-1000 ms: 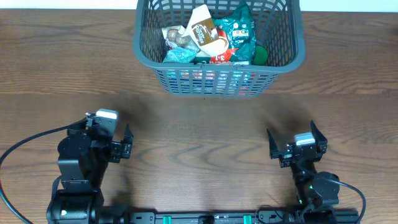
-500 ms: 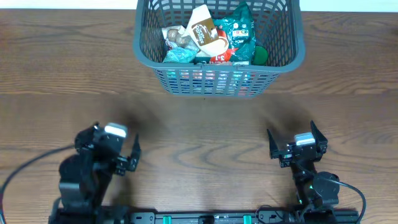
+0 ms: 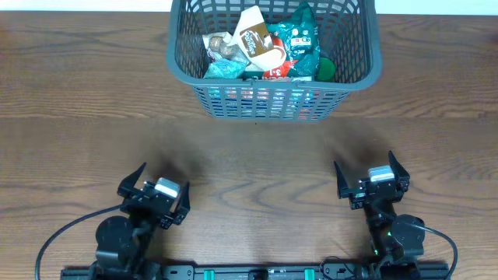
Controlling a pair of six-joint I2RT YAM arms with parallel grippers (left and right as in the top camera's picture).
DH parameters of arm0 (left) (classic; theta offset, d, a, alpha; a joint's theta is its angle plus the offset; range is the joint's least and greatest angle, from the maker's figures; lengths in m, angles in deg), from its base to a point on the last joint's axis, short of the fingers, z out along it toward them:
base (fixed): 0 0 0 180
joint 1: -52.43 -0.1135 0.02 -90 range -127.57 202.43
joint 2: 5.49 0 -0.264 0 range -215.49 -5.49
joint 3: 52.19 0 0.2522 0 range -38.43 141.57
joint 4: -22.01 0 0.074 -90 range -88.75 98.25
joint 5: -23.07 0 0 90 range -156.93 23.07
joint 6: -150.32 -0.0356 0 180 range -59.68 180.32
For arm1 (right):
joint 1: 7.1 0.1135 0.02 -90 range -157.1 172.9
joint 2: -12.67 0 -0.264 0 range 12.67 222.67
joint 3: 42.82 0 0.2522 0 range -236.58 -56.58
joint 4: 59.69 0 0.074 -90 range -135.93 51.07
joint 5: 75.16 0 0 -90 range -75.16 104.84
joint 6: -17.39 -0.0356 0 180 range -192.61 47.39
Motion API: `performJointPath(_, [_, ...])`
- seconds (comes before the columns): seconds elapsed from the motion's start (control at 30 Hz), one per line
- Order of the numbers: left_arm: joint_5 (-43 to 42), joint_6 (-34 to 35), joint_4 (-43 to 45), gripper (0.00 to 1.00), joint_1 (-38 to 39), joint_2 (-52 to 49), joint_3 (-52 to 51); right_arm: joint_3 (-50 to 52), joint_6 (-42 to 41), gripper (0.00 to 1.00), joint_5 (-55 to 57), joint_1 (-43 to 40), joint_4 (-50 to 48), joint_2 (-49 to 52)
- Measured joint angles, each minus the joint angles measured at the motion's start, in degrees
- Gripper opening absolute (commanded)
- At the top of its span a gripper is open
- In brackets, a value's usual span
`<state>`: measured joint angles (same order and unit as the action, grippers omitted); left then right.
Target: Pack container
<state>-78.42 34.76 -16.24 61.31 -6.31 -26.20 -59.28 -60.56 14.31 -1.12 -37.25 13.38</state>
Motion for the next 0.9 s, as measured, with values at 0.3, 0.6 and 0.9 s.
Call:
performJointPath(0.3, [-0.3, 0.1, 9.1, 0.98, 0.2, 0.1, -6.0, 0.0, 0.0, 0.99, 0.0, 0.0, 0.0, 0.0])
performJointPath(0.6, [2.8, 0.5, 10.2, 0.99, -0.1, 0.2, -6.4, 0.0, 0.0, 0.99, 0.0, 0.0, 0.0, 0.0])
performJointPath(0.9, [7.3, 3.3, 10.6, 0.99, -3.2, 0.2, -6.6, 0.0, 0.0, 0.99, 0.1, 0.0, 0.0, 0.0])
